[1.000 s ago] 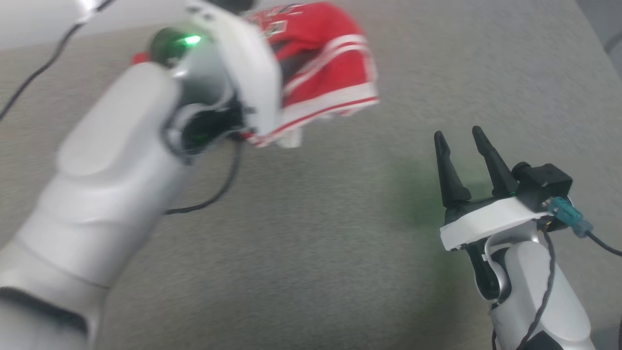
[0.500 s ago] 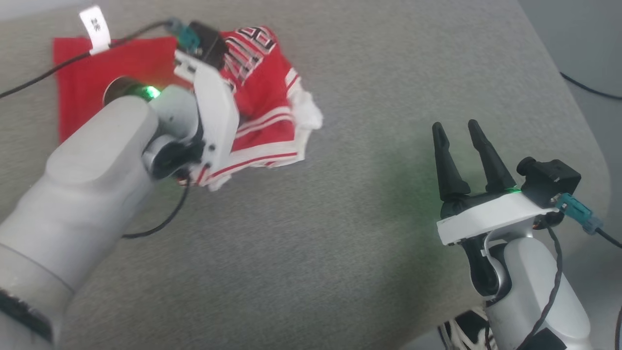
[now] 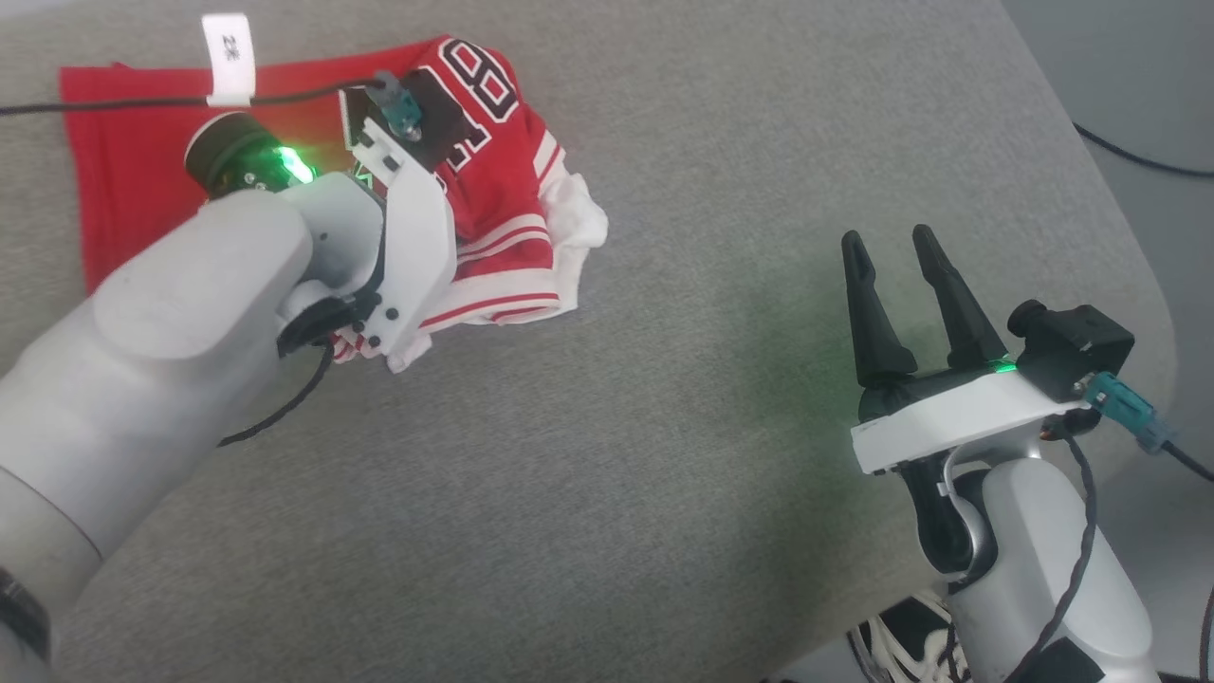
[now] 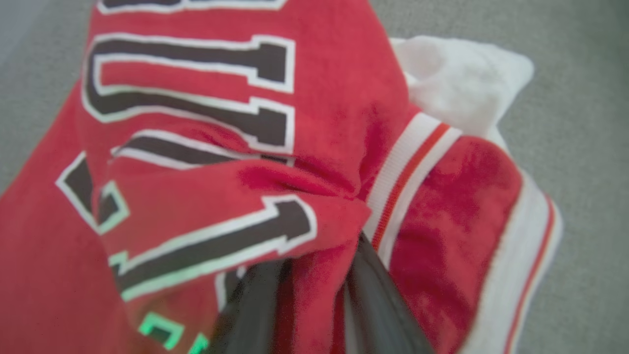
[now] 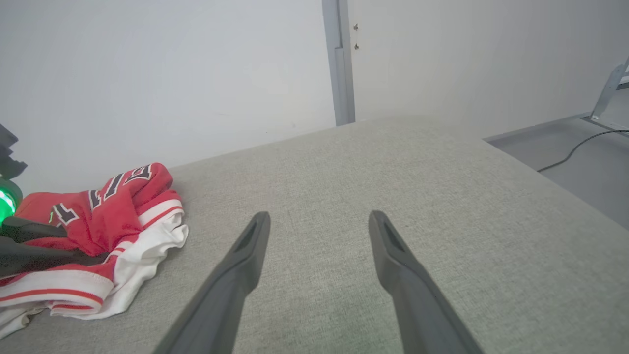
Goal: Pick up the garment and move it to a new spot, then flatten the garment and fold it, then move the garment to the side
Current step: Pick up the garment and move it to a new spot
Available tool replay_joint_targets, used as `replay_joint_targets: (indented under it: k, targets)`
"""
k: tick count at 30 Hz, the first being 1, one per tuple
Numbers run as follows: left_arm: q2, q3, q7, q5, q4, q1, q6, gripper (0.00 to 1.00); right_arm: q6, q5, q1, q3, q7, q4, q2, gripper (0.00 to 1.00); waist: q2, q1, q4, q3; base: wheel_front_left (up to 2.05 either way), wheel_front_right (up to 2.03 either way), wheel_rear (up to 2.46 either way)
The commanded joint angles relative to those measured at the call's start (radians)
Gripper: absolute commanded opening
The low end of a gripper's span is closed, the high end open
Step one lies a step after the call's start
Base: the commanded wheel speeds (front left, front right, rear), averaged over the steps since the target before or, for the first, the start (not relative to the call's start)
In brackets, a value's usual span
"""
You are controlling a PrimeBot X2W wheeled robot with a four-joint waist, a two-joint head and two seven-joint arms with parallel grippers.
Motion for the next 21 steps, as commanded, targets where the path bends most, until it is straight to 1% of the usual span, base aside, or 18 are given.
replay_joint_targets:
  k: [1,4,6,10,11,16,19,21]
  targets:
    - [0.052,-0.029,-0.022,0.037,0.053,0.037,0.015,1.00,0.000,-0.021,-0.002,-0.003,-0.002,-0.002,0.003,1.00,-0.0001,0.0000,0.028,-0.030,0.00,0.00,0.00]
    - [0.020,-0.021,-0.143,0.009,0.042,0.021,0.011,1.00,0.000,-0.065,0.009,-0.016,-0.002,0.006,0.002,1.00,-0.0001,0.0000,0.073,-0.075,0.00,0.00,0.00]
    - [0.000,-0.019,-0.205,-0.013,0.032,0.022,0.010,1.00,0.000,-0.095,0.012,-0.024,-0.002,0.013,0.002,1.00,-0.0001,0.0000,0.105,-0.106,0.00,0.00,0.00]
    - [-0.021,0.008,-0.323,-0.079,0.040,0.063,0.010,1.00,0.000,-0.163,0.020,-0.042,-0.002,0.029,0.002,1.00,-0.0001,0.0000,0.176,-0.166,0.00,0.00,0.00]
    - [-0.021,0.008,-0.323,-0.079,0.040,0.063,0.010,1.00,0.000,-0.163,0.020,-0.042,-0.002,0.029,0.002,1.00,-0.0001,0.0000,0.176,-0.166,0.00,0.00,0.00]
    - [-0.045,0.035,-0.502,-0.134,0.084,0.172,0.010,1.00,0.000,-0.243,0.039,-0.081,-0.002,0.048,0.001,1.00,-0.0001,0.0000,0.265,-0.240,0.00,0.00,0.00]
    - [-0.066,0.061,-0.614,-0.171,0.135,0.267,0.009,1.00,0.000,-0.270,0.060,-0.112,-0.002,0.062,-0.018,1.00,-0.0001,0.0000,0.320,-0.281,0.00,0.00,0.00]
    - [-0.076,0.077,-0.663,-0.192,0.171,0.328,0.010,1.00,0.000,-0.280,0.073,-0.129,-0.002,0.066,-0.031,1.00,-0.0001,0.0000,0.355,-0.304,0.00,0.00,0.00]
